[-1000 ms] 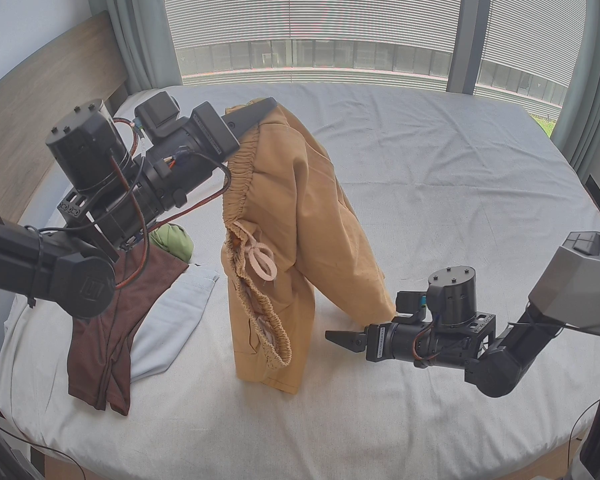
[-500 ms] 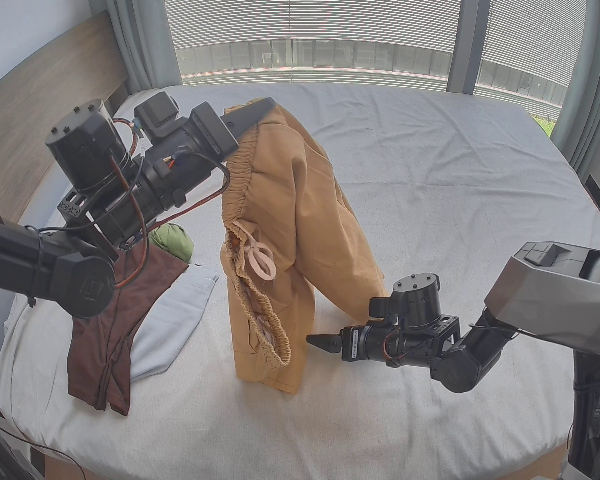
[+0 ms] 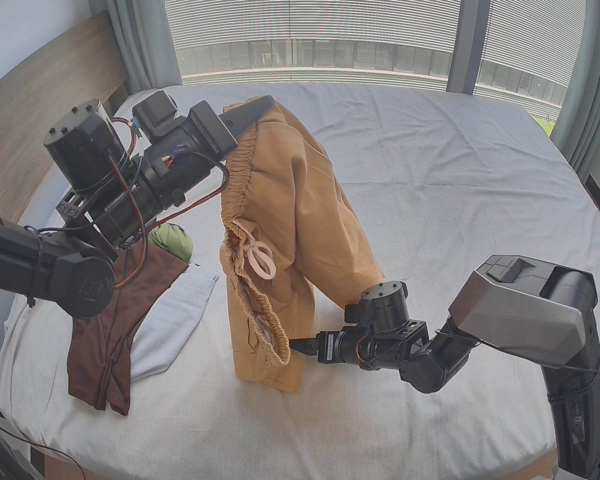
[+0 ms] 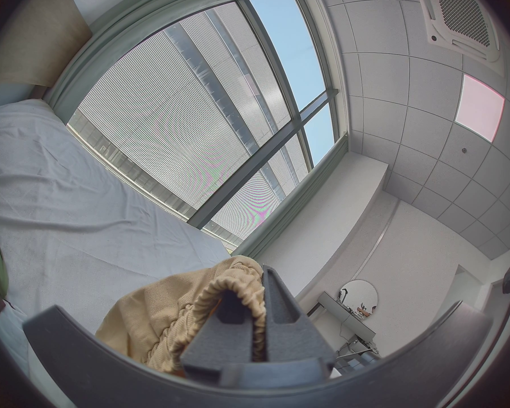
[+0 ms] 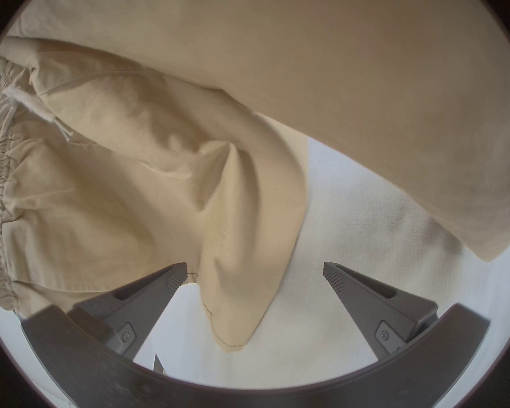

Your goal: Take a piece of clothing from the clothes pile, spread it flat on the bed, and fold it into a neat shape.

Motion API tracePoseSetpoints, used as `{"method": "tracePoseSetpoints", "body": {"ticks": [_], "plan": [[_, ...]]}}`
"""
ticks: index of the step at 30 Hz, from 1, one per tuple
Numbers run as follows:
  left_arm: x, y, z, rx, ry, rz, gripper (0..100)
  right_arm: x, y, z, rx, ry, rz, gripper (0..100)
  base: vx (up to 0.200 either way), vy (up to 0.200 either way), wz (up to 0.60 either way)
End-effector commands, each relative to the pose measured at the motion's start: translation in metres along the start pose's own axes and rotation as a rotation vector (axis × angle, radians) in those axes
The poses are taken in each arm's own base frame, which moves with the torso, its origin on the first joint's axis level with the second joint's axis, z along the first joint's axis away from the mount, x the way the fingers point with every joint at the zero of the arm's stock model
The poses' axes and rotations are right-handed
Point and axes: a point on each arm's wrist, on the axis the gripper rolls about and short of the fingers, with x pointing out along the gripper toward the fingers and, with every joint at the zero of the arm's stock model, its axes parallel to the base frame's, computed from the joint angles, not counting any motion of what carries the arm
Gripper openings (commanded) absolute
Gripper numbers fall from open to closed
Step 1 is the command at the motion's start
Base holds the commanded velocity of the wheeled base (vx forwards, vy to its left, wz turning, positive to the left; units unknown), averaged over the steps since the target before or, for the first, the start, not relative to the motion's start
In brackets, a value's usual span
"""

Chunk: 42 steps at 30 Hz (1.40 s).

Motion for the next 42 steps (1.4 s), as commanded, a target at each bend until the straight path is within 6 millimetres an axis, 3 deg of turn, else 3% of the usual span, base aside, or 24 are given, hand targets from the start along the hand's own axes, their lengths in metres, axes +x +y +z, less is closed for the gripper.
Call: {"method": "tracePoseSetpoints", "body": {"ticks": [1, 10, 18, 19, 29, 31, 42], "plan": [[0.000, 0.000, 0.000, 0.001, -0.005, -0.004, 0, 0.017, -0.007, -0.007, 0.007, 0.003, -0.017, 100, 0.000, 0.000, 0.00], [0.000, 0.000, 0.000, 0.001, -0.006, -0.005, 0, 0.035, 0.005, -0.014, 0.037, -0.002, 0.015, 100, 0.000, 0.000, 0.00], [-0.001, 0.002, 0.002, 0.004, -0.011, 0.000, 0, 0.039, 0.002, -0.017, 0.043, -0.010, 0.003, 100, 0.000, 0.000, 0.00], [-0.001, 0.003, 0.003, 0.007, -0.014, 0.003, 0, 0.039, 0.002, -0.016, 0.044, -0.016, 0.003, 0, 0.000, 0.000, 0.00], [-0.002, 0.005, 0.004, 0.007, -0.015, 0.012, 0, 0.037, 0.000, -0.015, 0.047, -0.048, 0.018, 0, 0.000, 0.000, 0.00], [-0.002, 0.005, 0.004, 0.006, -0.015, 0.010, 0, 0.029, -0.004, -0.013, 0.057, -0.061, 0.011, 0, 0.000, 0.000, 0.00], [-0.003, 0.002, 0.009, 0.015, -0.037, -0.005, 0, -0.057, -0.018, 0.025, 0.092, -0.172, -0.051, 0, 0.000, 0.000, 0.00]]}}
